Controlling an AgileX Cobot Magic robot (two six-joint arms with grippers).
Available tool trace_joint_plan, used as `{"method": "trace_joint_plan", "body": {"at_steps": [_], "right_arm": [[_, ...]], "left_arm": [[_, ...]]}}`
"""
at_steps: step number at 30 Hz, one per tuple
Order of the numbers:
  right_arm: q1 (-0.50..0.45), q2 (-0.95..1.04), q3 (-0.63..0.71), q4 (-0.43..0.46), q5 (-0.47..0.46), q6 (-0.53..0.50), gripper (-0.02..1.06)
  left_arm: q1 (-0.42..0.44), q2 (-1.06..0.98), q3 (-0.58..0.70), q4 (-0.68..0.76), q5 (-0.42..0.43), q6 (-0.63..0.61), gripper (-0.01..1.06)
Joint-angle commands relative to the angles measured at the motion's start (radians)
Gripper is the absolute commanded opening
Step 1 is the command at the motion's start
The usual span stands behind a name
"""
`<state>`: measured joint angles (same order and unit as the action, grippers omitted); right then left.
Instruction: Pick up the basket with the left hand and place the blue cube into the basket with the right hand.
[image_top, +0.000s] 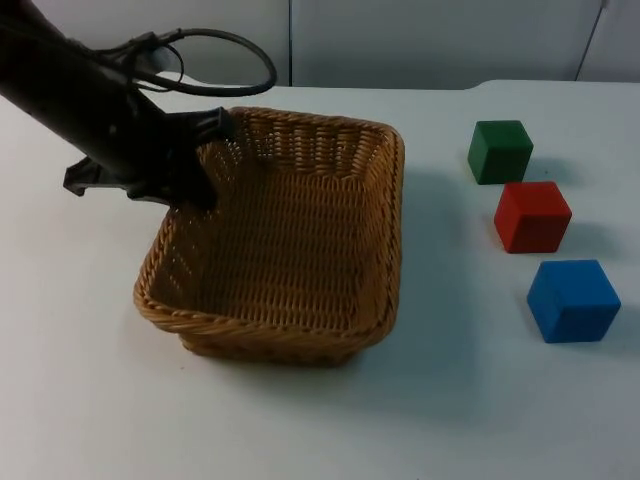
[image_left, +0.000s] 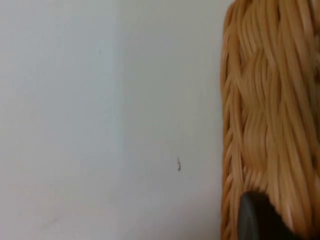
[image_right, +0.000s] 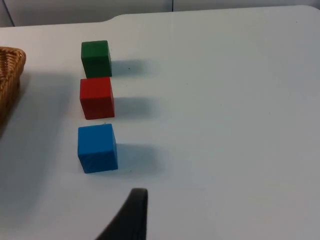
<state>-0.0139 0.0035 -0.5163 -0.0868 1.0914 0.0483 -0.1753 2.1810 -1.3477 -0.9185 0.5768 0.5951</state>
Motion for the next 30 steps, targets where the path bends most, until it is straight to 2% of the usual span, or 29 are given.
{"method": "trace_joint_plan", "body": {"at_steps": [1, 9, 13, 14, 17, 30], "right_arm": [[-0.002, -0.004, 0.006, -0.012, -0.010, 0.004, 1.03], [-0.002, -0.004, 0.006, -0.012, -0.010, 0.004, 1.03], [-0.002, -0.004, 0.006, -0.012, -0.010, 0.004, 1.03], [-0.002, -0.004, 0.006, -0.012, -0.010, 0.004, 1.03], [-0.002, -0.004, 0.006, -0.012, -0.010, 0.004, 1.03], [-0.002, -0.004, 0.006, -0.012, -0.010, 0.004, 1.03]], "left_arm": [[-0.004, -0.039, 0.004, 0.007, 0.004, -0.032, 0.00], [0.048, -0.208, 0.113, 0.011, -0.008, -0.026, 0.00], [0.121, -0.364, 0.253, 0.011, -0.004, -0.009, 0.00], [0.121, -0.364, 0.253, 0.011, -0.004, -0.009, 0.00], [0.152, -0.433, 0.312, -0.018, 0.053, 0.053, 0.00], [0.184, -0.541, 0.452, -0.031, 0.084, 0.055, 0.00]]}}
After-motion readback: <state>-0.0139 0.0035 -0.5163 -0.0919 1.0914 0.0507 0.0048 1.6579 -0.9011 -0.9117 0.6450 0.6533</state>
